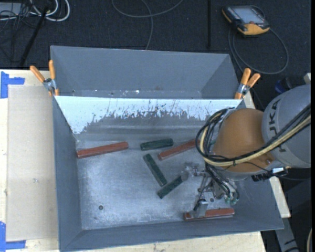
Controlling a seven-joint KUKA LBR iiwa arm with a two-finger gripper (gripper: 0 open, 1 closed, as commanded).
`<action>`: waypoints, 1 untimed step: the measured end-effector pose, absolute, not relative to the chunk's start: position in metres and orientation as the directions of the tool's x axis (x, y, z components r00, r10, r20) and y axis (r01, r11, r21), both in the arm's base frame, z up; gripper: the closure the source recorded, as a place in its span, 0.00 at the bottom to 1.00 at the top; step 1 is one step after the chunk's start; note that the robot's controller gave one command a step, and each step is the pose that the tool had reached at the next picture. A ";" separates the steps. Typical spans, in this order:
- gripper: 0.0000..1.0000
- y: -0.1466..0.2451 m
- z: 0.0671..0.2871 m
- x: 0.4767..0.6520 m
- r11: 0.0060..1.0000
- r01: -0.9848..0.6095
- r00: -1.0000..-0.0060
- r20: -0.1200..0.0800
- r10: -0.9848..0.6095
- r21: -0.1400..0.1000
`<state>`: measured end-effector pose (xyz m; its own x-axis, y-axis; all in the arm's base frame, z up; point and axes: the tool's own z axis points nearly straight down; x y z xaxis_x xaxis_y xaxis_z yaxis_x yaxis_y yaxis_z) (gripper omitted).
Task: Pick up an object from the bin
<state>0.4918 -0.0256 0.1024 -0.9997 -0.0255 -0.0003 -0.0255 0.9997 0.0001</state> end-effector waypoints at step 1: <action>0.00 -0.025 0.102 0.492 1.000 -0.027 -1.000 0.000 -0.027 0.000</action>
Offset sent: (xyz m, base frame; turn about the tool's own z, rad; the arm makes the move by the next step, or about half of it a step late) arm 0.0277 0.0654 -0.0226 0.0781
